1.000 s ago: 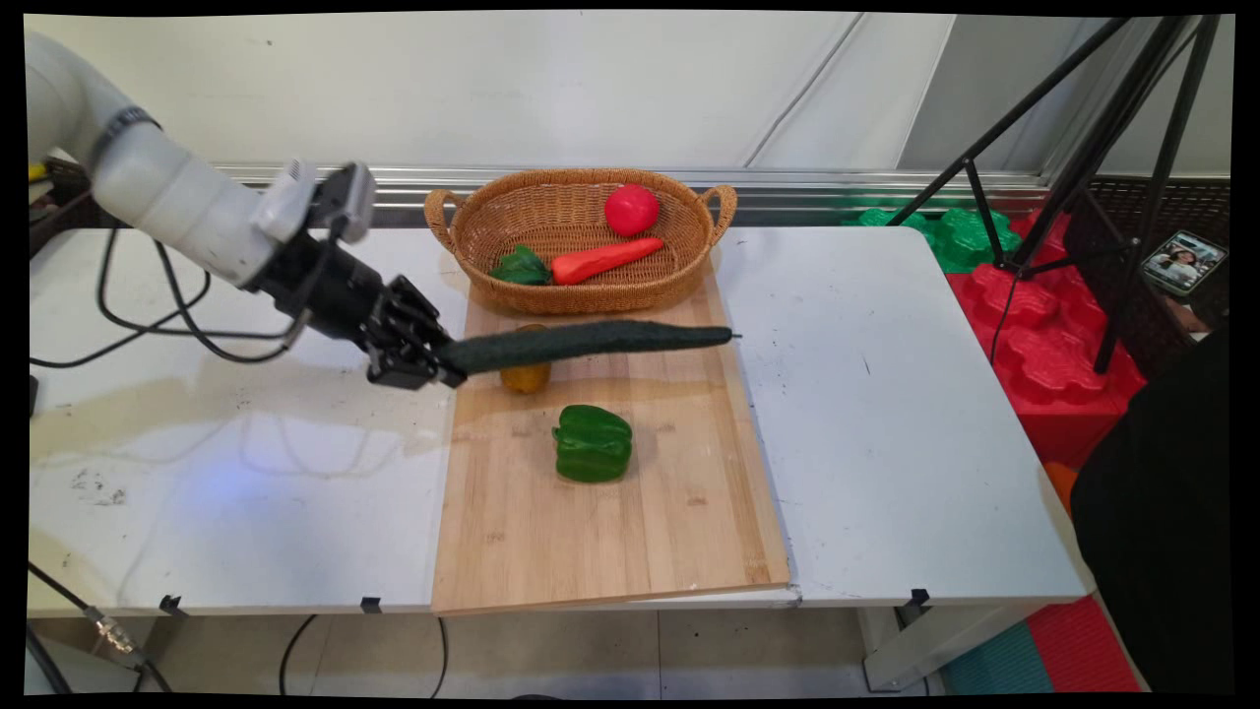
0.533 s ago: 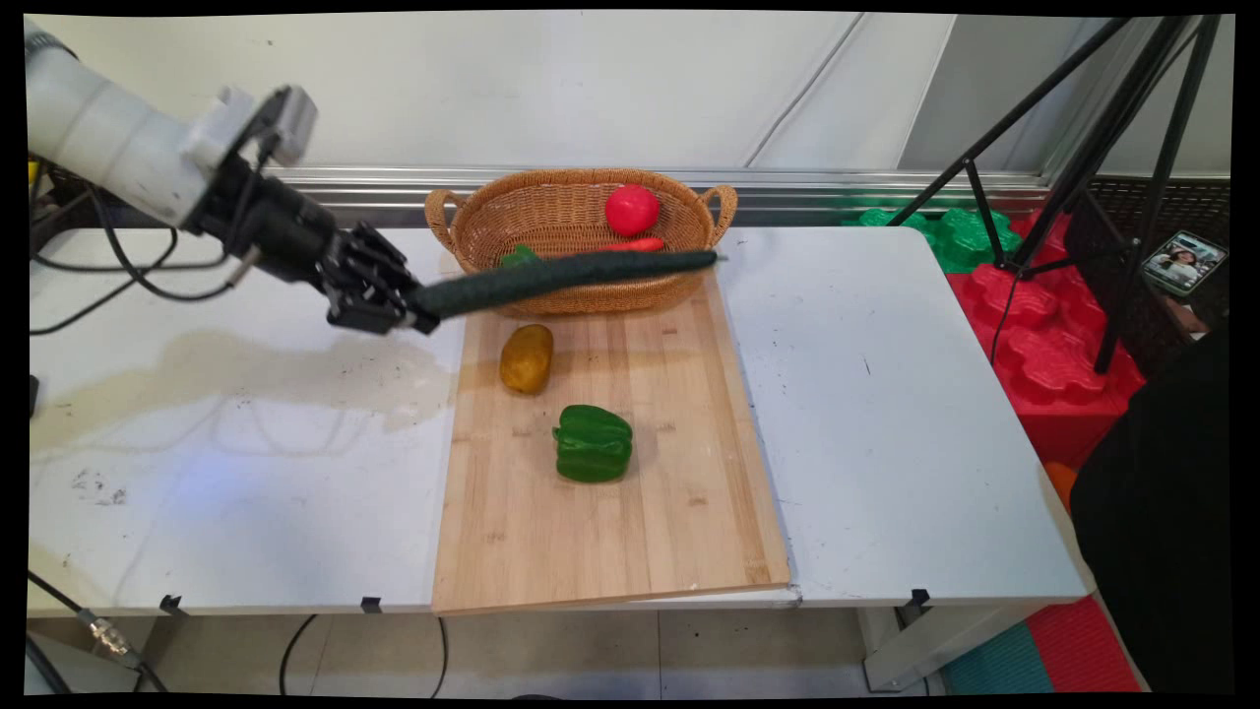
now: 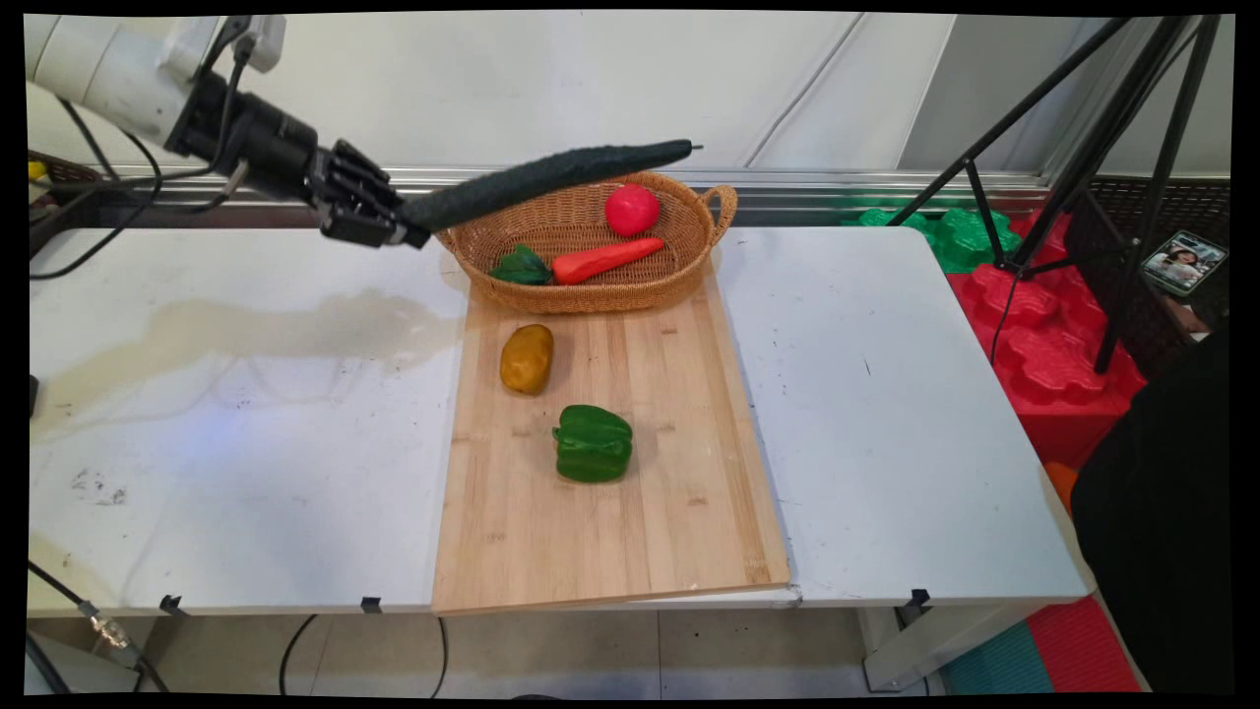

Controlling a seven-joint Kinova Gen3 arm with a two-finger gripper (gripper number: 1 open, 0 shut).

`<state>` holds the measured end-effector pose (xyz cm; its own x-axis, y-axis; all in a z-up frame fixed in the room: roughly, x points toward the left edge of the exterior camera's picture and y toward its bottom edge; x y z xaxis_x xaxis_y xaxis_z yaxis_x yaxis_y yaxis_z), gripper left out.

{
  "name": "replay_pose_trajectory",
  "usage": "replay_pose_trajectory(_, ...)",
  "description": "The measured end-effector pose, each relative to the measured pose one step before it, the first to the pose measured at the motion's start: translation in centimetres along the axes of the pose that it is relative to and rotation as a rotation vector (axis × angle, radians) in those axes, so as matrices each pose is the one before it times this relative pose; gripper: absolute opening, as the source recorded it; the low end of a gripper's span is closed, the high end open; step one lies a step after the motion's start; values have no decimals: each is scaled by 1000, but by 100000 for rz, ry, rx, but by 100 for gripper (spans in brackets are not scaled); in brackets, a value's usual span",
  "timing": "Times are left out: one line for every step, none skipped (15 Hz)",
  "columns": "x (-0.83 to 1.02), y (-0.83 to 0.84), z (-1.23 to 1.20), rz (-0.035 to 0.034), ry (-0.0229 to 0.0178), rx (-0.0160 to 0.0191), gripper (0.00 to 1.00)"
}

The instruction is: Place the picked object in the vegetable basket

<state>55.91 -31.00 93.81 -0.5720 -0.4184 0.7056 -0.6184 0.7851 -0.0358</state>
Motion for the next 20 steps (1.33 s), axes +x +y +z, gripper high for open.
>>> replay_pose_trajectory(226,-909,37,1053,-77,1370,0)
replay_pose_trajectory(145,-808,157,1336,-422,1396,0)
replay_pose_trajectory(49,-525,155,879,-433,883,0)
replay_pose_trajectory(56,-788,368,1479,-812,1418,0)
replay_pose_trajectory(-8,-495,309,882,-602,828,0)
replay_pose_trajectory(-65,-710,565,1506,-1110,1168,0)
replay_pose_trajectory(-55,-424,442,1002,-805,580,0)
replay_pose_trajectory(-106,-613,796,1238,-1211,904,0)
replay_pose_trajectory(-69,-369,558,755,-810,489,0)
replay_pose_trajectory(-53,-512,918,685,-973,672,0)
replay_pose_trajectory(-50,-517,1097,605,-1059,544,0)
replay_pose_trajectory(2,-433,1114,920,-1008,308,0)
replay_pose_trajectory(102,-328,945,841,-474,261,0)
replay_pose_trajectory(80,-206,592,527,-246,185,0)
replay_pose_trajectory(212,-295,838,1033,38,290,0)
replay_pose_trajectory(149,-184,503,694,119,241,0)
replay_pose_trajectory(232,-264,704,1102,165,297,0)
replay_pose_trajectory(168,-236,635,1030,49,255,0)
replay_pose_trajectory(62,-126,408,671,-148,122,0)
replay_pose_trajectory(44,-125,388,607,-177,97,0)
